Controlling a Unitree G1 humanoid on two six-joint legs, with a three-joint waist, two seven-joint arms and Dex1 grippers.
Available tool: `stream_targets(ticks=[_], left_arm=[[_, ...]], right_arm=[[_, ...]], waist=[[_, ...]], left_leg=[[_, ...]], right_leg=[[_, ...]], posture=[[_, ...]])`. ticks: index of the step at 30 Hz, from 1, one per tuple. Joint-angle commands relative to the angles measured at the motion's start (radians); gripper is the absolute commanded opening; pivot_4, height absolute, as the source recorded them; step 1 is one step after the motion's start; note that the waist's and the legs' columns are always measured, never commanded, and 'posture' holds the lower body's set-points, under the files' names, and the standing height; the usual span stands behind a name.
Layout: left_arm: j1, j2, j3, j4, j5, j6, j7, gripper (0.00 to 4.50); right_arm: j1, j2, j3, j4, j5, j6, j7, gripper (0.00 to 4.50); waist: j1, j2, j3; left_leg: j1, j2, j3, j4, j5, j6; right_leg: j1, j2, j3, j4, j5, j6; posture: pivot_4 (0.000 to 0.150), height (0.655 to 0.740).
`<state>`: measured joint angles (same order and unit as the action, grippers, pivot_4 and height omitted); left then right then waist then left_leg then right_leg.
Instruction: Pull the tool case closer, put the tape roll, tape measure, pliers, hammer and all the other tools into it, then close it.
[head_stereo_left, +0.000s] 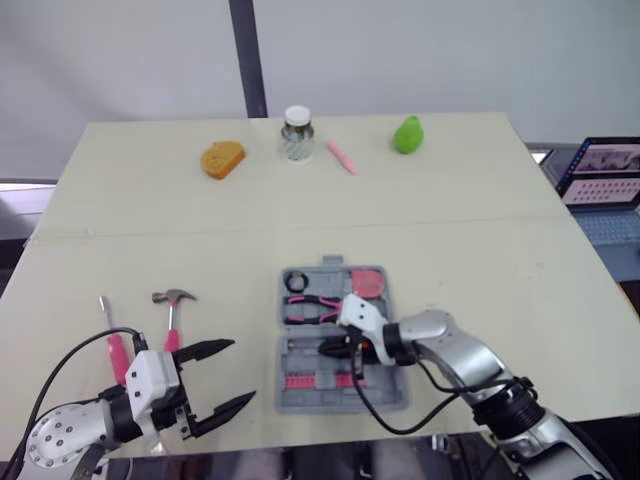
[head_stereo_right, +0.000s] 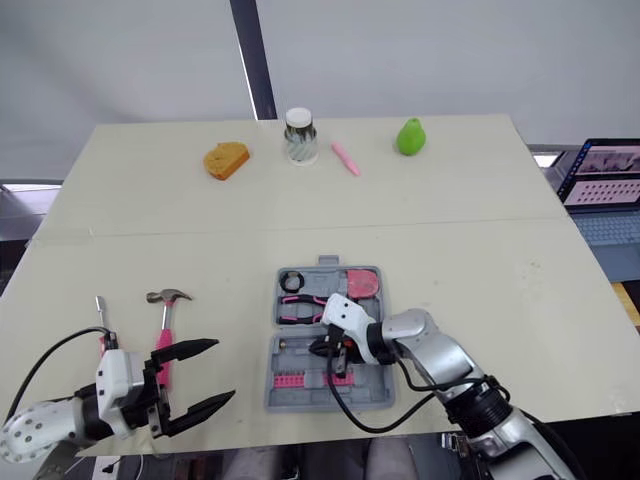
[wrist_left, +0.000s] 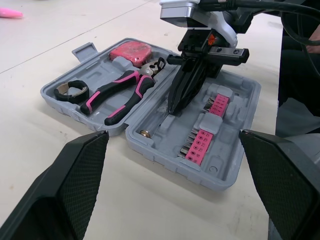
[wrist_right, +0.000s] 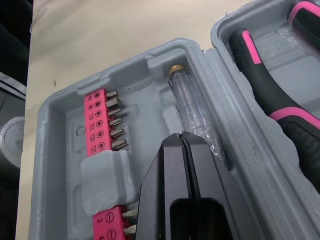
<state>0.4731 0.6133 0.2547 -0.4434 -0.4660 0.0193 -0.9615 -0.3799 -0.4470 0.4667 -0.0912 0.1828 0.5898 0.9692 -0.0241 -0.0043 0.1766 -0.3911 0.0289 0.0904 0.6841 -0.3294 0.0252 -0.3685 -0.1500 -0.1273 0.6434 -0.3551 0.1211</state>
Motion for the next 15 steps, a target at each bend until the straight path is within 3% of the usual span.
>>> stream_targets(ticks=[1,7,15], left_arm=[[0.008,0.003,0.004,-0.024,-0.008,-0.013,-0.006,4.5],[0.004,-0.004,-0.007,-0.015,-0.005,-0.022,-0.01,4.5],[-0.003,-0.01,-0.023,-0.006,0.001,-0.03,-0.008,4.5]], right_arm=[[0.028,-0.017,-0.015,-0.036,0.033,0.004,0.033,0.02],[0.04,-0.048,-0.069,-0.122,0.096,-0.014,0.065,0.02],[0.011,-0.082,-0.102,-0.109,0.05,-0.025,0.016,0.02]], waist=[[0.001,0.0,0.0],[-0.001,0.0,0.0],[-0.001,0.0,0.0]], left_leg=[[0.0,0.0,0.0,0.0,0.0,0.0],[0.0,0.0,0.0,0.0,0.0,0.0],[0.0,0.0,0.0,0.0,-0.001,0.0]], right_leg=[[0.0,0.0,0.0,0.0,0.0,0.0],[0.0,0.0,0.0,0.0,0.0,0.0],[0.0,0.0,0.0,0.0,0.0,0.0]], posture=[[0.15,0.695],[0.15,0.695],[0.15,0.695]])
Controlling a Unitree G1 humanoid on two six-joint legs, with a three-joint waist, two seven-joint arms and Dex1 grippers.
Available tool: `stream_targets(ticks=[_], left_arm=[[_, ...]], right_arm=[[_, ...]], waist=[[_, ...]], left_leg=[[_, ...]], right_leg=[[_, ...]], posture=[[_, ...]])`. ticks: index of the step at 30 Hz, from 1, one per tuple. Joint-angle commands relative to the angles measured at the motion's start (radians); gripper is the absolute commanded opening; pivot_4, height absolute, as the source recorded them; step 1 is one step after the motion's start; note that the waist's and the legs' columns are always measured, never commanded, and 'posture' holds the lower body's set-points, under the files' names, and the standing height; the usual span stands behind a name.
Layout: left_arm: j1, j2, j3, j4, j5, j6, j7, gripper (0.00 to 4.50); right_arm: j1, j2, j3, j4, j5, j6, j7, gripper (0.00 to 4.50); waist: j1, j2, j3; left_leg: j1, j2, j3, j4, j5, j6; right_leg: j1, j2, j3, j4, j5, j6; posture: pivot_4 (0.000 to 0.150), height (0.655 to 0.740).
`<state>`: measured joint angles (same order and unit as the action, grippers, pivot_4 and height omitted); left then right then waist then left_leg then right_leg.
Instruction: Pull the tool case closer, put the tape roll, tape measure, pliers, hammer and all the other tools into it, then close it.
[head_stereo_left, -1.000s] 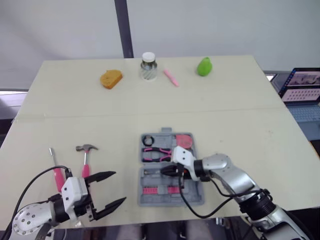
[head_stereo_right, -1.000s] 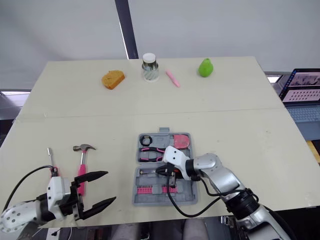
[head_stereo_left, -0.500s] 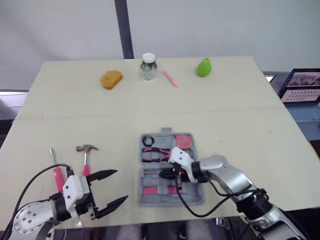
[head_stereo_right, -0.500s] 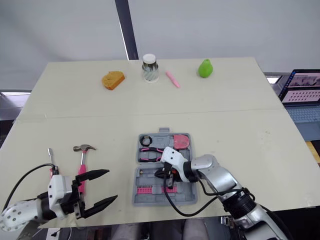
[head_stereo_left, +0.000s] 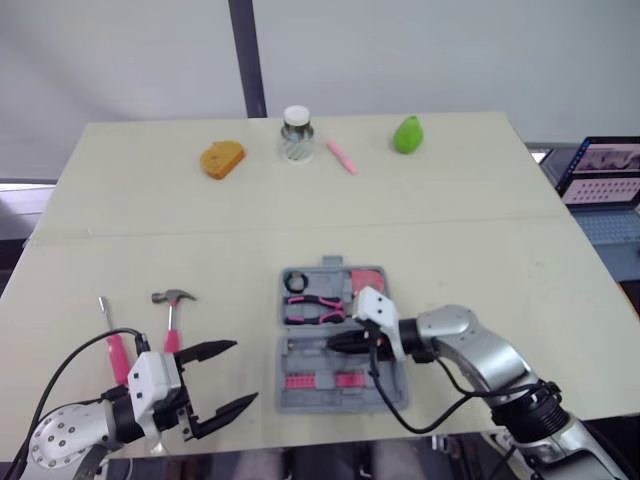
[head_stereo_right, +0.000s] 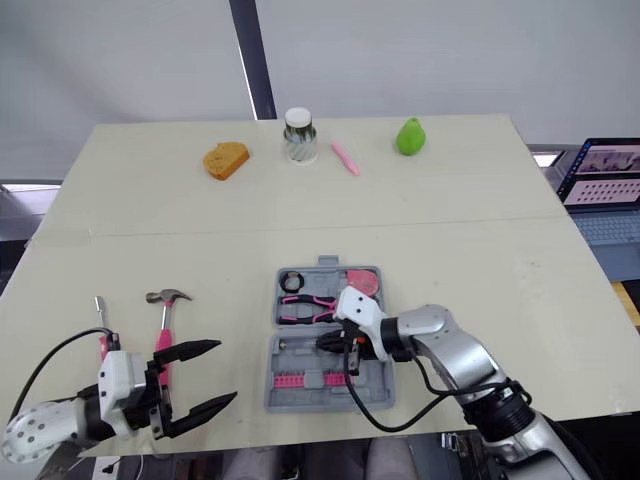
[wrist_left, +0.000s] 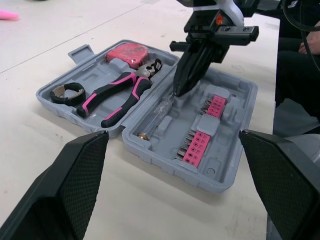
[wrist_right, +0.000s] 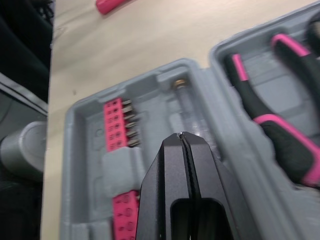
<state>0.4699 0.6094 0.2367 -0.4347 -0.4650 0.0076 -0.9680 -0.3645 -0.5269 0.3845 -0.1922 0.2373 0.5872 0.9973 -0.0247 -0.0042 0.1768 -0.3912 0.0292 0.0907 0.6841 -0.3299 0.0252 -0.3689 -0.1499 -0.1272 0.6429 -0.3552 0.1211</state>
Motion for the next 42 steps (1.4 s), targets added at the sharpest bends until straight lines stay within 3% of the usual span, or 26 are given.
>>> stream_targets(ticks=[1,42], left_arm=[[-0.001,-0.006,-0.007,-0.014,-0.001,-0.018,-0.001,4.5],[0.008,-0.005,-0.038,-0.023,0.004,-0.024,0.021,4.5]], right_arm=[[-0.006,-0.001,-0.022,-0.003,-0.005,-0.026,-0.013,0.02],[-0.018,0.041,0.059,0.072,-0.101,-0.097,-0.013,0.02]], waist=[[0.0,0.0,0.0],[-0.001,0.0,0.0]], left_leg=[[0.0,0.0,0.0,0.0,0.0,0.0],[0.0,0.0,0.0,0.0,0.0,0.0]], right_leg=[[0.0,0.0,0.0,0.0,0.0,0.0],[0.0,0.0,0.0,0.0,0.0,0.0]], posture=[[0.15,0.695],[0.15,0.695]])
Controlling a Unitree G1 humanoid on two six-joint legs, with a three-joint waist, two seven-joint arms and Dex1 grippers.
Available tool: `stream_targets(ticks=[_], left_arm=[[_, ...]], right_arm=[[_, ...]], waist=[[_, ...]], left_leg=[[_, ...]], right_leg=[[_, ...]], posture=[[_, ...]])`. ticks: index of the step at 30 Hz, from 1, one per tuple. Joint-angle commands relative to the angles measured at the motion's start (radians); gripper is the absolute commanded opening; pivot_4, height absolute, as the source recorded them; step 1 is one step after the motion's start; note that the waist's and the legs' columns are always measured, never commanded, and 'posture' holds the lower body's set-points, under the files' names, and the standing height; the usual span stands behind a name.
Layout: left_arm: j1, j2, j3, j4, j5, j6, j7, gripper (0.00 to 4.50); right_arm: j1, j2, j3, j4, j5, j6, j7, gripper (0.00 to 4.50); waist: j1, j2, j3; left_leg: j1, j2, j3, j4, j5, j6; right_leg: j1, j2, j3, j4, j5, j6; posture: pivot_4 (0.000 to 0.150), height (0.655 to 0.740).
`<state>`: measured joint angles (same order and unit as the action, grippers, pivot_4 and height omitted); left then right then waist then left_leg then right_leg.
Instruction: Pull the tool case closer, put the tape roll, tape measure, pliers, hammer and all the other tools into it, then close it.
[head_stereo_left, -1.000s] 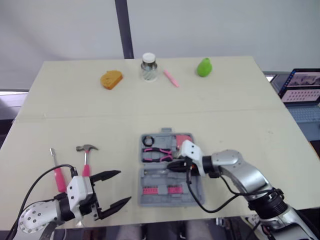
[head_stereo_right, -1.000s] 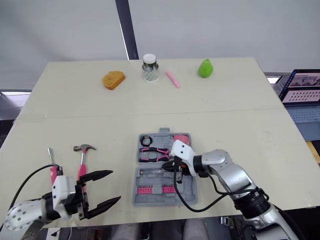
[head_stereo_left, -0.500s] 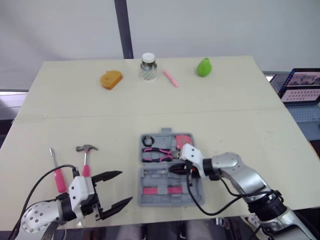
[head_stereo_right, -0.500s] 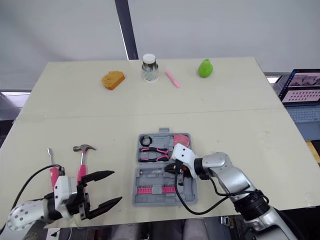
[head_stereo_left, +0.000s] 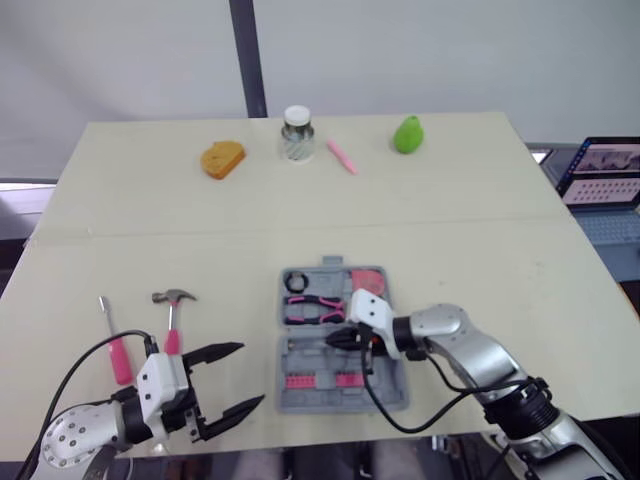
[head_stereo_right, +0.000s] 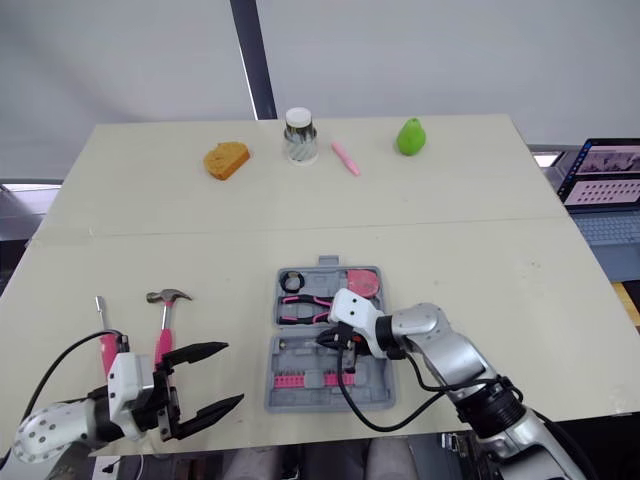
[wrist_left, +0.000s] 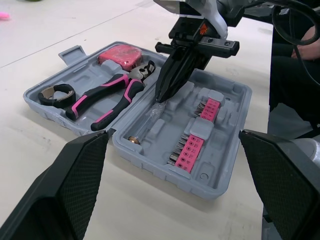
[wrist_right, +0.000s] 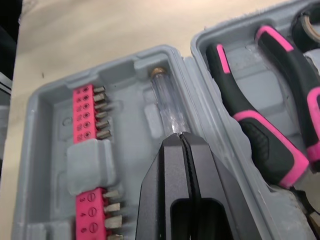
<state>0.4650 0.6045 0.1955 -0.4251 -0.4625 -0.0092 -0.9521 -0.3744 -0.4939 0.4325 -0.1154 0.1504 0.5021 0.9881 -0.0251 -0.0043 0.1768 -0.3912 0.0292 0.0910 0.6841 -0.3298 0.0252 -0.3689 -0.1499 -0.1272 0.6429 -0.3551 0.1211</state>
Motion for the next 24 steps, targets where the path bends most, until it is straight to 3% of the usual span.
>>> stream_targets(ticks=[1,24], left_arm=[[0.013,0.0,0.003,-0.033,0.001,-0.007,0.005,4.5],[0.011,0.002,0.003,-0.033,0.001,-0.005,0.008,4.5]], right_arm=[[-0.009,0.01,0.011,-0.001,-0.016,-0.01,-0.006,0.02],[0.015,-0.007,0.061,0.057,-0.116,-0.021,-0.031,0.02]], waist=[[-0.001,0.0,0.0],[0.0,0.0,0.0]], left_leg=[[0.0,0.0,0.0,0.0,0.0,0.0],[0.002,0.0,0.0,0.0,0.0,0.0]], right_leg=[[0.0,0.0,0.0,0.0,0.0,0.0],[0.002,0.0,0.0,0.0,0.0,0.0]], posture=[[0.15,0.695],[0.15,0.695]])
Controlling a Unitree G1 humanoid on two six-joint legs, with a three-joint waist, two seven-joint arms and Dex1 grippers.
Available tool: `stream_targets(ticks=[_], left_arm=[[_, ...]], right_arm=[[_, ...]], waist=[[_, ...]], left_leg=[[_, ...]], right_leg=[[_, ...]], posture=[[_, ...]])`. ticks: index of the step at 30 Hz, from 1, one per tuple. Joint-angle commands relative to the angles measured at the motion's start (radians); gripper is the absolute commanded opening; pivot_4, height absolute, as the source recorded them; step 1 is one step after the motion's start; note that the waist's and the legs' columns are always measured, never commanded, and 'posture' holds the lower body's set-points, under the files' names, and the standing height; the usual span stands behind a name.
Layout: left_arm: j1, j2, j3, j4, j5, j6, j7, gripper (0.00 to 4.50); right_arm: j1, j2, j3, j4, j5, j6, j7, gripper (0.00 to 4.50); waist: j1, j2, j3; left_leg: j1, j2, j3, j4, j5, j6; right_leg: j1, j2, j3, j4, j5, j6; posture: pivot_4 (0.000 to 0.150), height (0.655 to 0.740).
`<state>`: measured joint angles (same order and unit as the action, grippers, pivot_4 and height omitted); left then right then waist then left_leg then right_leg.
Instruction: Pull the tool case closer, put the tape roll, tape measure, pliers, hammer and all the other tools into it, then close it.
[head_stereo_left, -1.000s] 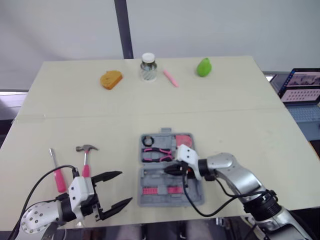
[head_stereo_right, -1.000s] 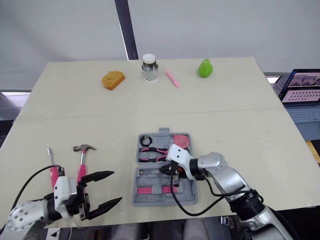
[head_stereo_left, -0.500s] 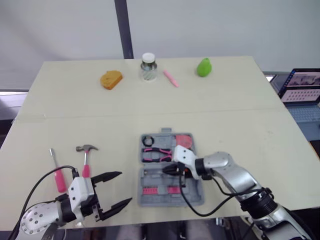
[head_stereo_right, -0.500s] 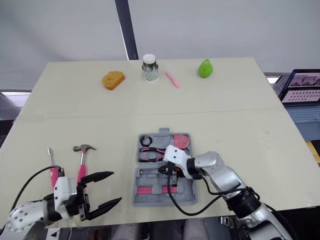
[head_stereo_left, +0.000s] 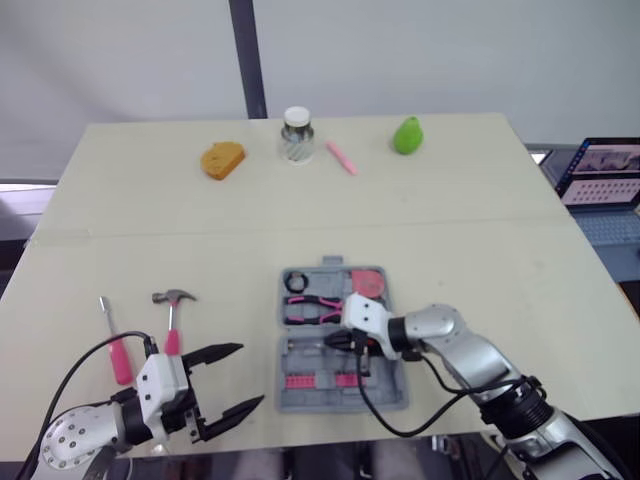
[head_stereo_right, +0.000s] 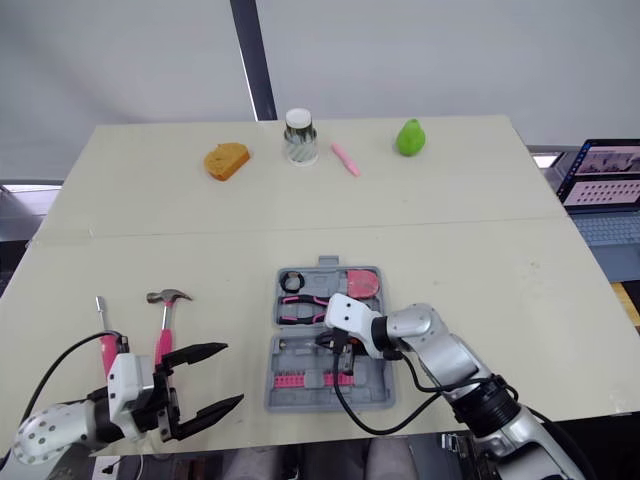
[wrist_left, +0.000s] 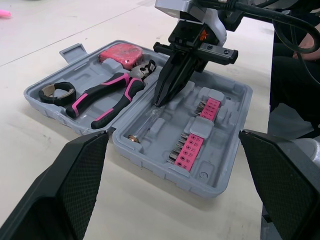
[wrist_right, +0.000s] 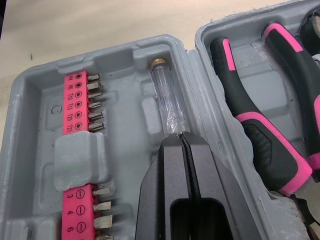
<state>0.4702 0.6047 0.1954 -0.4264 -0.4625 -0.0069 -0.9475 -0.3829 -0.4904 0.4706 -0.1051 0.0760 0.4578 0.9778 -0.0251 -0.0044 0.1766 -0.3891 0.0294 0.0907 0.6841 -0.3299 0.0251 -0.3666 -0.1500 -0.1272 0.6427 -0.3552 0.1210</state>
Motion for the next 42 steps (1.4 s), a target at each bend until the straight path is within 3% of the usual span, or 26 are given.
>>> stream_targets(ticks=[1,21,32,42], left_arm=[[0.007,0.002,0.004,-0.031,0.001,-0.007,0.004,4.5],[0.006,0.015,0.014,-0.041,-0.006,0.0,0.003,4.5],[-0.048,0.001,-0.009,-0.036,-0.021,0.023,0.015,4.5],[-0.12,0.014,0.01,-0.022,-0.039,0.064,0.02,4.5]], right_arm=[[0.026,-0.01,0.025,0.051,-0.042,0.024,-0.021,0.02],[0.061,-0.005,0.022,0.068,-0.033,0.028,-0.023,0.02],[0.047,0.001,-0.185,-0.205,0.171,0.134,-0.018,0.02],[0.153,-0.189,-0.409,-0.351,0.299,0.15,0.013,0.02]], waist=[[0.0,0.0,0.0],[0.001,-0.001,-0.003],[0.002,0.002,-0.001],[0.021,0.002,0.0]], left_leg=[[0.0,0.0,0.0,0.0,0.0,0.0],[0.004,0.001,-0.002,0.0,-0.002,-0.001],[0.002,0.001,-0.002,0.0,-0.002,0.0],[0.002,0.001,-0.002,-0.001,-0.003,0.001]], right_leg=[[0.0,0.0,0.0,0.0,0.0,0.0],[0.007,-0.001,-0.002,-0.006,0.0,0.0],[0.005,-0.001,-0.002,-0.006,0.0,0.0],[0.006,0.0,-0.002,-0.008,0.0,0.0]], posture=[[0.15,0.695],[0.15,0.695],[0.15,0.695],[0.15,0.695]])
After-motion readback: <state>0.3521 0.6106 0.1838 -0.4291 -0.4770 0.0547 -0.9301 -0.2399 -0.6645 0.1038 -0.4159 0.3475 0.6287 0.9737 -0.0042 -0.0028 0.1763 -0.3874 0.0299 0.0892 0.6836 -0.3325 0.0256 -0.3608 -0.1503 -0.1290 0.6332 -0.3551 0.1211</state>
